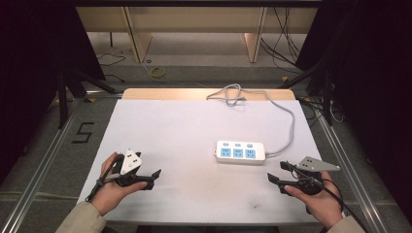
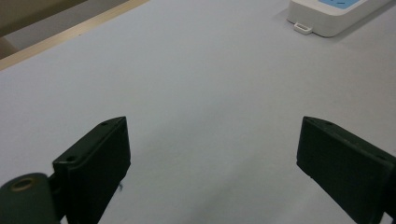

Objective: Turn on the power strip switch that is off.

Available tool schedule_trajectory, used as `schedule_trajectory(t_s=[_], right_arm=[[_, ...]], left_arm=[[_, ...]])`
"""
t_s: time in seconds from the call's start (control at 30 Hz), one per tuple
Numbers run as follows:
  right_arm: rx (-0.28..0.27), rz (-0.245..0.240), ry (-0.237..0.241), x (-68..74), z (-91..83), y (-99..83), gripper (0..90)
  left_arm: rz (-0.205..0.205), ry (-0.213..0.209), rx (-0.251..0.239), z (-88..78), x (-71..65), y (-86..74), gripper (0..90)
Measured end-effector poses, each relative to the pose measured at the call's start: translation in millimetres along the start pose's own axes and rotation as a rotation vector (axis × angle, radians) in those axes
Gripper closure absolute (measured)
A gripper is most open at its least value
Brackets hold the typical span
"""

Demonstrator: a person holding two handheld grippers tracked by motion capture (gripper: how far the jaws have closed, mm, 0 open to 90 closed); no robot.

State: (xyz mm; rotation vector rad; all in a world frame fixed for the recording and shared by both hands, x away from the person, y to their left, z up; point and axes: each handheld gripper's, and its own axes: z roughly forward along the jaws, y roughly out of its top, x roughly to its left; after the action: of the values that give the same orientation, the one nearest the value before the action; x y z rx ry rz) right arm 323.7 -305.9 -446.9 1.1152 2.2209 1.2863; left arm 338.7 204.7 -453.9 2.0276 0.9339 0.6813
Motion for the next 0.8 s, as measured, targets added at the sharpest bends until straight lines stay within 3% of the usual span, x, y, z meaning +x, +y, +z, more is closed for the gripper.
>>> schedule_trajectory(t_s=[0.1,0.2,0.23,0.27,0.33,0.5,0.8], right_arm=[[0.002,-0.001,-0.002,0.7,-0.4,0.3,37.2],[0.009,-0.005,-0.022,2.8,-1.5,2.2,49.0],[0.009,-0.005,-0.022,2.8,-1.5,2.2,49.0],[0.015,0.0,-0.04,3.7,-2.4,3.3,59.9],[0.014,-0.002,-0.05,4.2,-4.0,4.8,69.7],[0.012,0.001,-0.074,4.8,-5.3,6.9,88.5],[0.039,0.0,-0.093,2.7,-1.2,13.8,90.0]], left_arm=[[0.003,0.0,0.001,0.2,0.3,0.0,9.6],[0.001,0.0,0.001,-0.2,0.4,-0.3,9.8],[-0.001,0.002,-0.002,-0.1,0.3,-0.4,9.8],[-0.001,0.003,-0.002,0.0,0.3,-0.3,9.9],[-0.003,0.005,-0.001,0.3,0.4,-0.2,10.1],[-0.001,0.006,-0.002,0.6,0.7,-0.2,10.2],[-0.002,0.014,-0.002,0.4,1.1,-0.1,10.6]])
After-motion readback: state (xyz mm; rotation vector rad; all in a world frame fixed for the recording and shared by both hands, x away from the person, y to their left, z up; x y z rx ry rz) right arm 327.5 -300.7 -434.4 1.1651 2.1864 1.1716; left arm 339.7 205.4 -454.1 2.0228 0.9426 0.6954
